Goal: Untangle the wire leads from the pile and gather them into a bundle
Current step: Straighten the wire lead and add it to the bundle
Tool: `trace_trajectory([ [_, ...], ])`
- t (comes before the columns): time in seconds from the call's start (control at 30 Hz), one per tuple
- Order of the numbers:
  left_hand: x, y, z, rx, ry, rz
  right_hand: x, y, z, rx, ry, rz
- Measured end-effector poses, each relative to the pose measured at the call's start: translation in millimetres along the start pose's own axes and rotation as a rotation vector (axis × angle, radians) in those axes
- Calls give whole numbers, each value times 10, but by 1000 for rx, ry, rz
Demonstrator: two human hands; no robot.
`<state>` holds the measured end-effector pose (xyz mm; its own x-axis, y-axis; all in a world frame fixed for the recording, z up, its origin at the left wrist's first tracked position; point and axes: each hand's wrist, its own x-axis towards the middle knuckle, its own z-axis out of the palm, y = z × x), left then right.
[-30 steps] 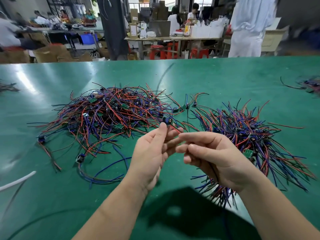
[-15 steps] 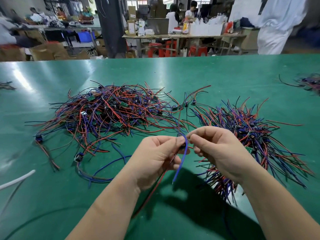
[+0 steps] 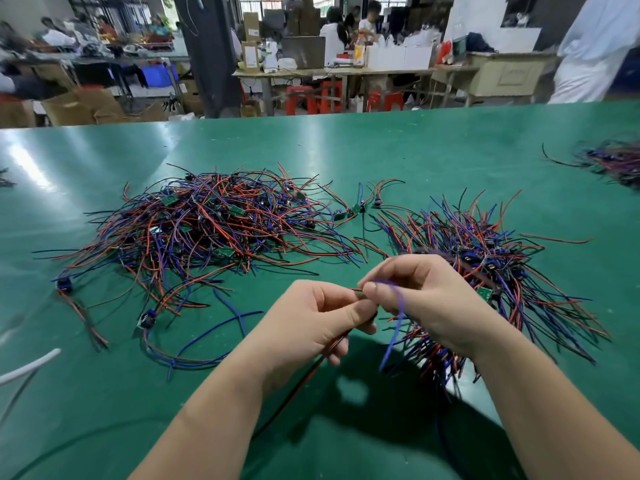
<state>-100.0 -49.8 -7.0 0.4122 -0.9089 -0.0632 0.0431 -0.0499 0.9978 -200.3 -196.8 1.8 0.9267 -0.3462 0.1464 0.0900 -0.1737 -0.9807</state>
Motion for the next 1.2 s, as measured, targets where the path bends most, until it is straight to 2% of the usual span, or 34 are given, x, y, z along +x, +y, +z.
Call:
trace_trajectory([
  [0.13,13,-68,-30,152,-4,29,25,19,-13,70,127,50],
  [0.3,31,-105,-33,476,-47,85,16,15,-68,112,108,132],
  [0.43,1,-72,-74,468,-100,114,-3,-83,-169,232,95,174],
  [0.57,-30,-66,-153,505,-112,126,10,-126,-335,405,288,150],
  [0.83,39,-133,-258,738,9,177,64,-47,-345,381,341,71],
  [0.9,50,-155,-279,786,27,175,72,-29,-363,267,377,75],
  [0.97,56,-178,-294,843,38,159,69,1,-367,54,399,116],
  [1.03,56,-196,-309,887,40,132,55,19,-383,-53,384,195],
  [1.13,50,-203,-344,910,50,125,18,-24,-429,-23,310,321],
  [1.2,50,-198,-362,896,54,129,3,-83,-438,105,262,364],
])
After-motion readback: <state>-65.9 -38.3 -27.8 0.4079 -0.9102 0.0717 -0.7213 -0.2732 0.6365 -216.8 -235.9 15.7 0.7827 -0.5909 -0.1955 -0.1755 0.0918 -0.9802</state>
